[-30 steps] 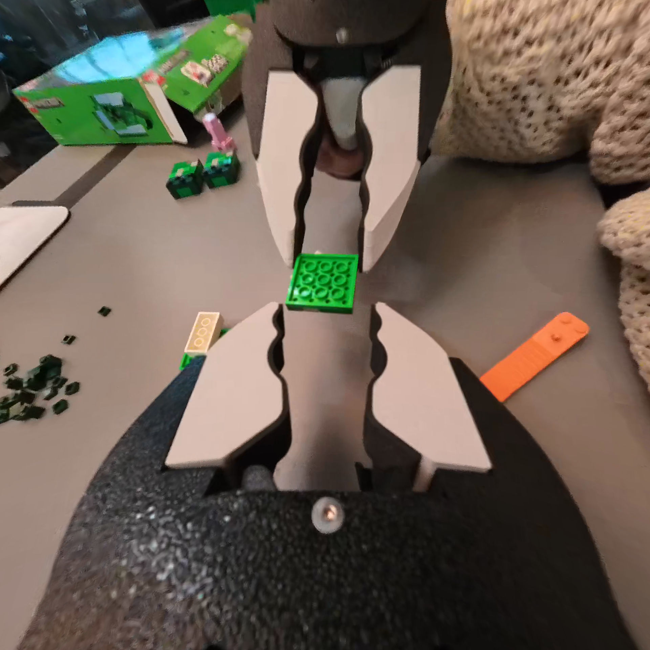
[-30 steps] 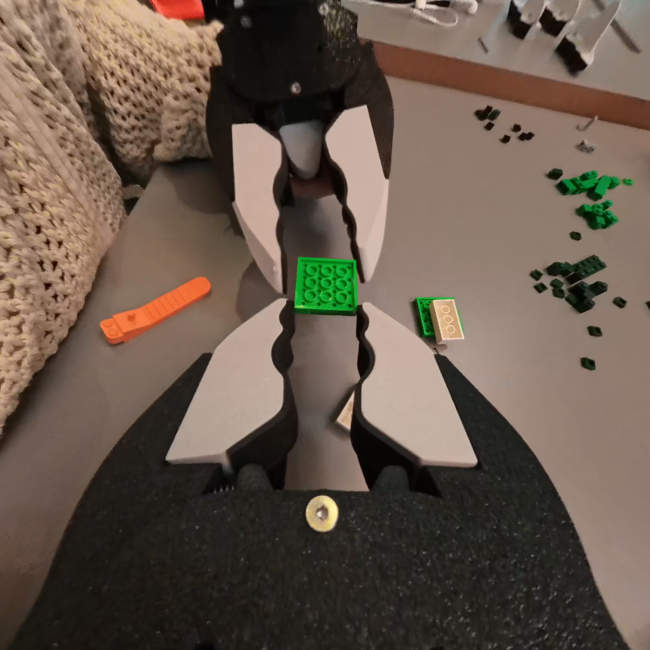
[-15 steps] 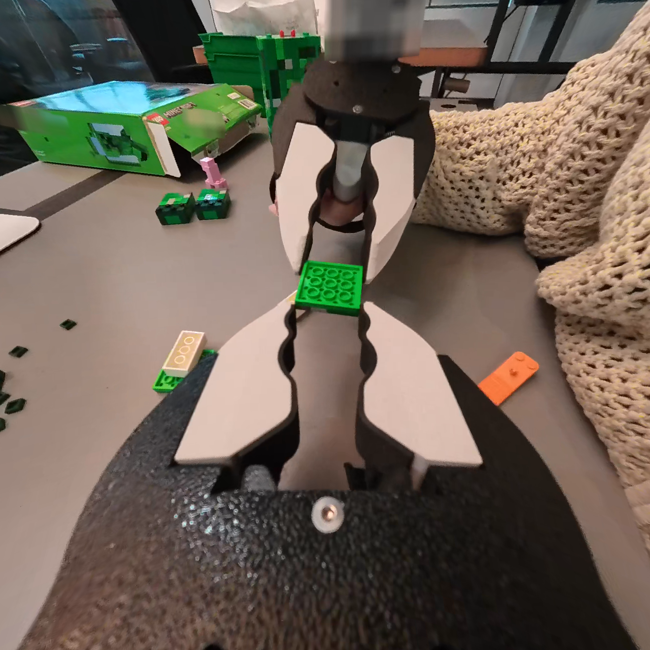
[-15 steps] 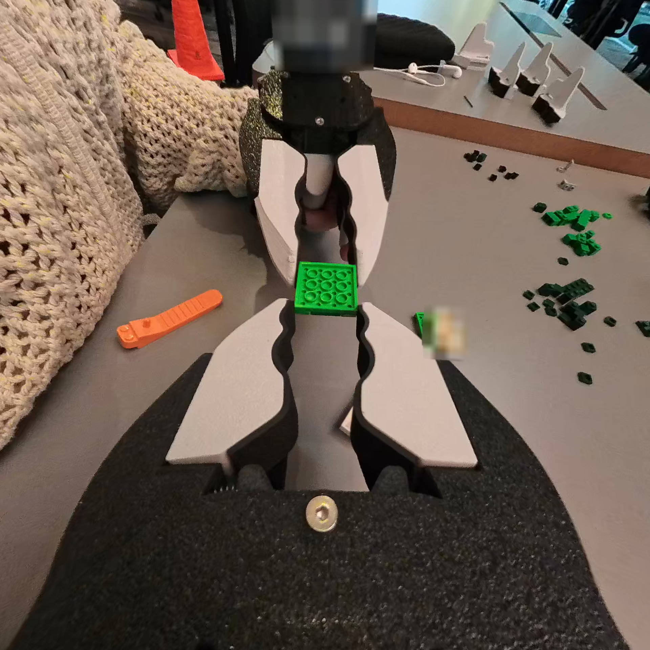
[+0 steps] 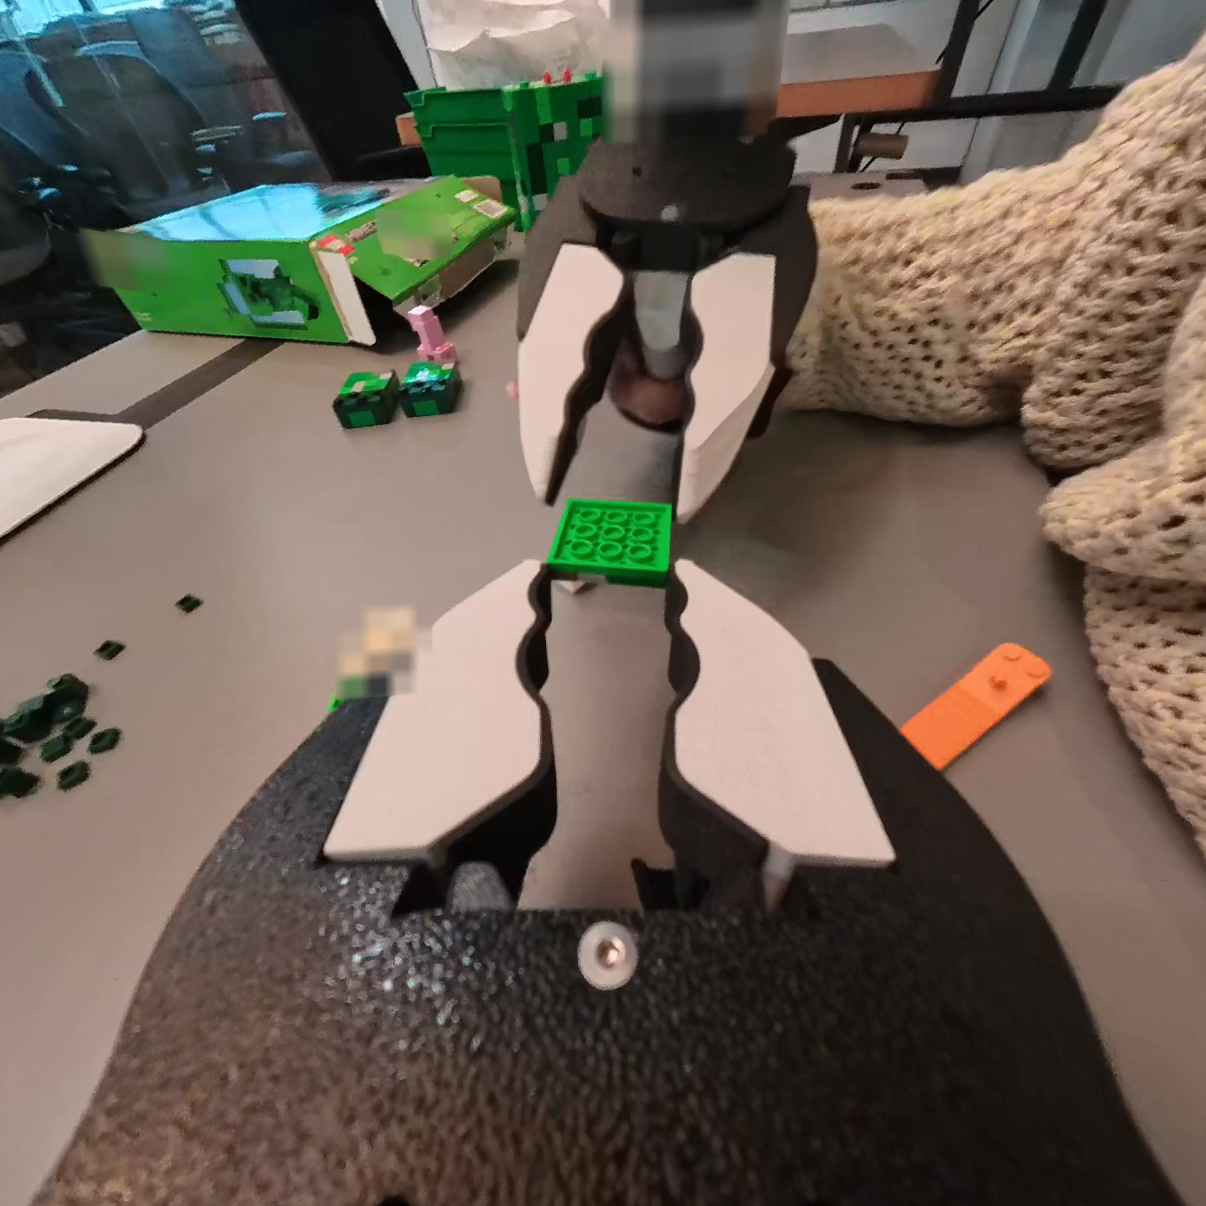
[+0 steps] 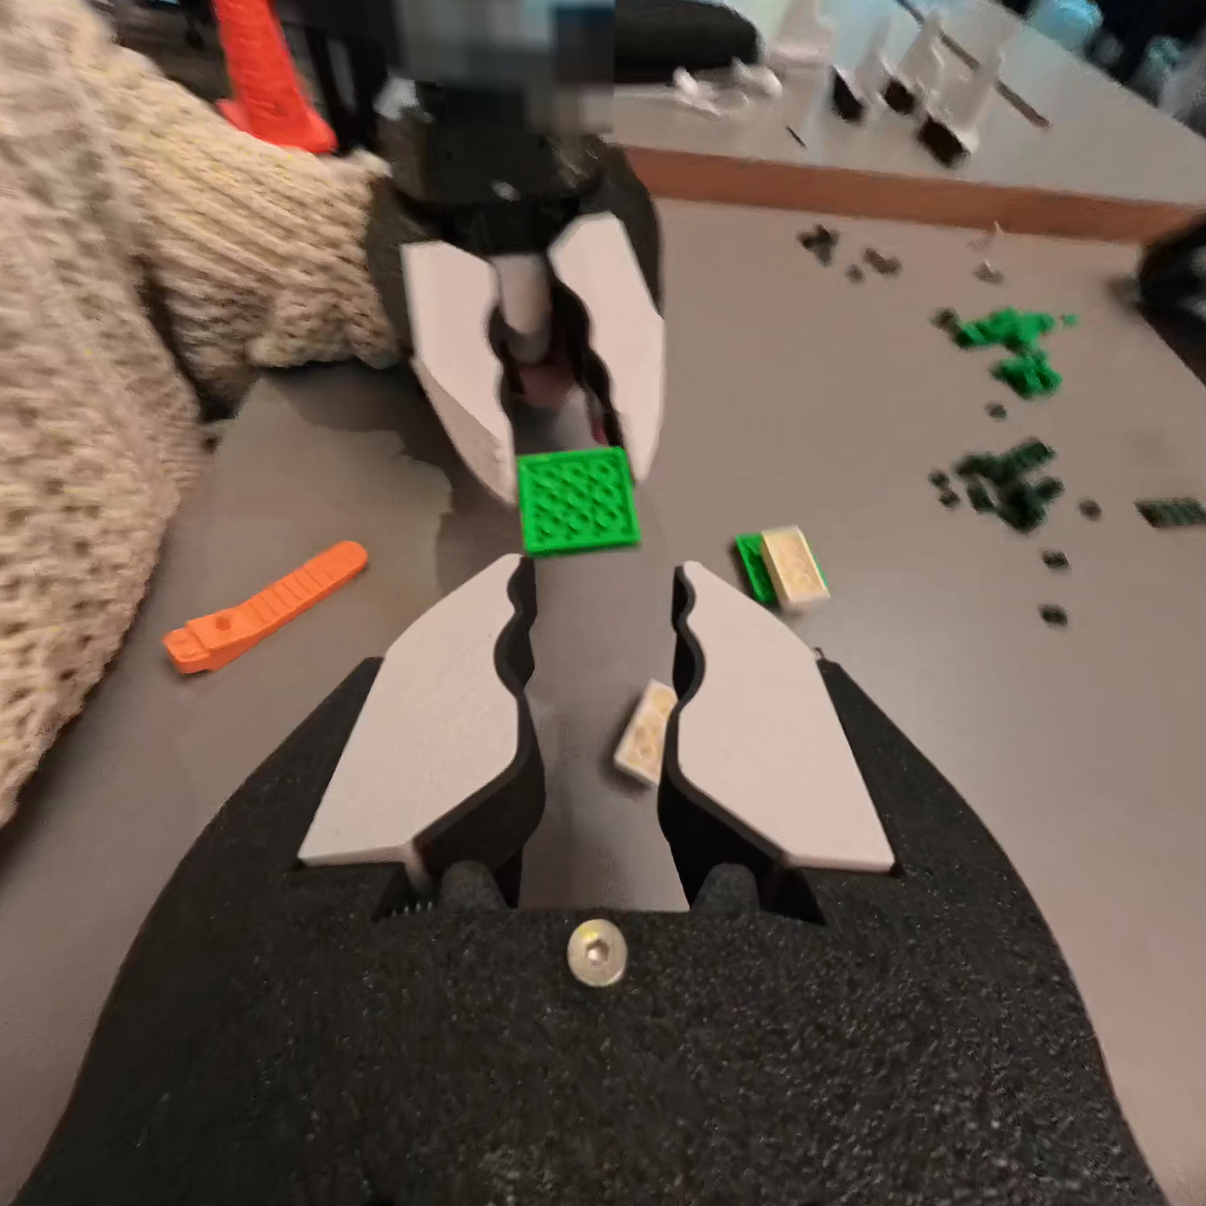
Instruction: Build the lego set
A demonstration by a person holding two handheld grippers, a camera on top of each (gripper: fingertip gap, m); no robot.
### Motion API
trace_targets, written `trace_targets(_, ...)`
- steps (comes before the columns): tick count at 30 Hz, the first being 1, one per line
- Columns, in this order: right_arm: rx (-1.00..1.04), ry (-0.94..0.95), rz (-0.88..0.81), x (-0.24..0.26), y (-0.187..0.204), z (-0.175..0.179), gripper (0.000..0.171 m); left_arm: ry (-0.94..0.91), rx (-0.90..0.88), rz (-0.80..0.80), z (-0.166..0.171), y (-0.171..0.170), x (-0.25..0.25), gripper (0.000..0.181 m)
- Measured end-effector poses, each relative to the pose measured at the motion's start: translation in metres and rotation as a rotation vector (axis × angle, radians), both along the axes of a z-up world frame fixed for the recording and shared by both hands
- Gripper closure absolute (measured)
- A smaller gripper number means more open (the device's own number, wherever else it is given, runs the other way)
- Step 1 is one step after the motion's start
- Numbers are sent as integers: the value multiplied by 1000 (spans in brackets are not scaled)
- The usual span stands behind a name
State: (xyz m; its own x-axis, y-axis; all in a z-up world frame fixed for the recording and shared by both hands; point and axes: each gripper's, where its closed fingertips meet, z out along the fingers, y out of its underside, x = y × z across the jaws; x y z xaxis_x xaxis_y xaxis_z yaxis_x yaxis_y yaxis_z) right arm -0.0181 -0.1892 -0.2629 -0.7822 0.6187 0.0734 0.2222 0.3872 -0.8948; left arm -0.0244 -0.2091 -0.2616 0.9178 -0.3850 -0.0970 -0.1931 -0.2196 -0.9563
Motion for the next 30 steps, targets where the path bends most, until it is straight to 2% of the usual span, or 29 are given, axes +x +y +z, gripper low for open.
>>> trace_targets(2,88,-45,-167,-5,24,-12,131,34,-13,25,-3,-1,-5,148)
trace_targets(5,116,-97,-313,3,42,-24,130,69,-17,55,-6,-1,-8,148)
trace_targets(12,67,-194,-388,11,45,-44,135,50,-7,68,-4,-1,-11,148)
trace_targets(16,112,-232,-369,6,41,-53,142,37,-3,63,-2,-2,-11,148)
trace_targets(18,154,-240,-362,4,41,-57,155,35,2,59,-2,-2,-10,148)
trace_targets(19,165,-224,-353,3,40,-55,155,33,5,56,-1,-3,-10,148)
trace_targets(22,131,-130,-293,-2,32,-30,155,18,17,44,1,-4,-9,148)
trace_targets(25,45,-49,-134,1,11,8,155,-19,65,21,9,-7,-8,148)
trace_targets(30,124,-87,81,5,-11,35,155,-92,111,-11,18,-10,-4,148)
